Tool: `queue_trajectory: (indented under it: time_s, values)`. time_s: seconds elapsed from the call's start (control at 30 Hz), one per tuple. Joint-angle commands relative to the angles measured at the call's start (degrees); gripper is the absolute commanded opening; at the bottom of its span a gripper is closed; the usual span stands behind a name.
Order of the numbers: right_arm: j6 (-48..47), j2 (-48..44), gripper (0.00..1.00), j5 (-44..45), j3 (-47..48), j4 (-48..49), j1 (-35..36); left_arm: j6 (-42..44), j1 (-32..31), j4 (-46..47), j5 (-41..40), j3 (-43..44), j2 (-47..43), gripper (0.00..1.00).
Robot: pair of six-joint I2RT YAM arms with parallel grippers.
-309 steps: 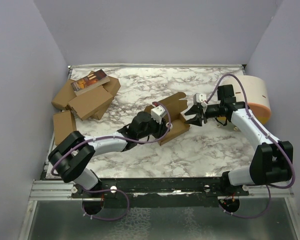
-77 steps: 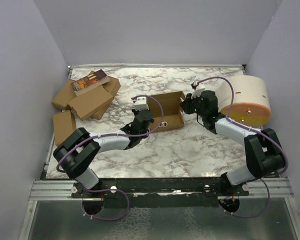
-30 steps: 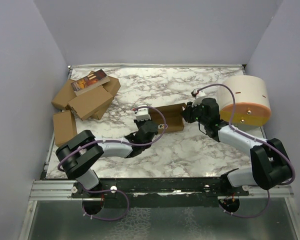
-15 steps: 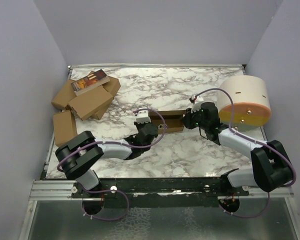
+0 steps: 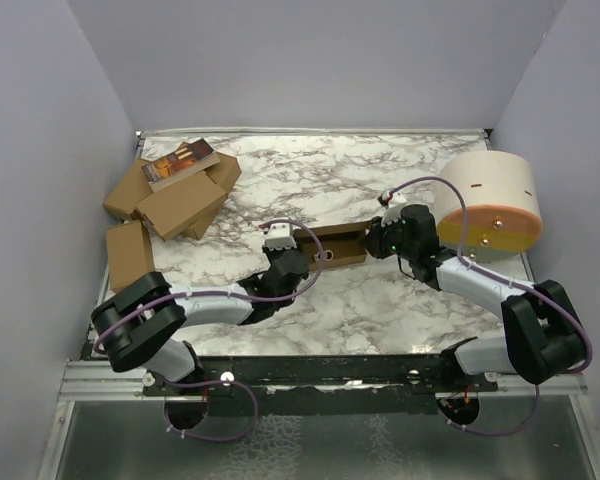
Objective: Fold the paper box
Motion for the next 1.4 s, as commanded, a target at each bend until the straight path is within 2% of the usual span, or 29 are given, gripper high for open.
queue_trajectory:
  time_s: [0.0,0.2,0.3,0.47,0.63,0.77,0.93,1.07,1.2,1.37]
  values:
    - [-0.73,-0.7,0.14,1.76,-0.4,-1.17,0.13,-0.8,-0.38,-2.29,2.12,-0.98,-3.85,0.33]
    - [-0.86,-0.44,0.13,2.03,-0.34,-1.0,0.08,-0.64,-0.5,-3.32,5.36,-3.16,-7.9,0.37]
    - [-0.91,-0.42,0.13,1.9,-0.33,-0.92,0.11,1.19,-0.71,-2.93,9.43,-4.97,-11.4,0.39]
    - [-0.9,-0.2,0.13,1.73,-0.15,-0.74,0.14,9.22,-0.73,-3.23,18.8,-8.57,-22.98,0.43]
    - [-0.98,-0.11,0.13,1.31,-0.14,-0.87,0.15,16.89,0.4,-4.84,26.41,-7.73,-33.9,0.71]
    - [-1.16,-0.17,0.13,1.07,-0.12,-0.99,0.1,16.31,6.37,-10.9,32.72,-1.07,-34.24,0.76]
    - [-1.51,-0.4,0.14,0.91,-0.21,-0.81,0.06,10.3,19.13,-13.38,47.16,5.99,-27.85,0.72]
    - [-1.61,-0.38,0.14,0.49,-0.25,-0.64,0.1,7.42,25.52,-11.85,55.72,10.18,-19.53,0.59]
    - [-1.7,-0.36,0.14,0.11,-0.23,-0.69,0.11,6.24,28.34,-11.08,63.9,14.94,-10.09,0.42]
    - [-2.12,-0.53,0.15,-0.1,-0.21,-0.76,0.03,5.68,28.67,-8.34,71.72,17.21,-1.59,0.35]
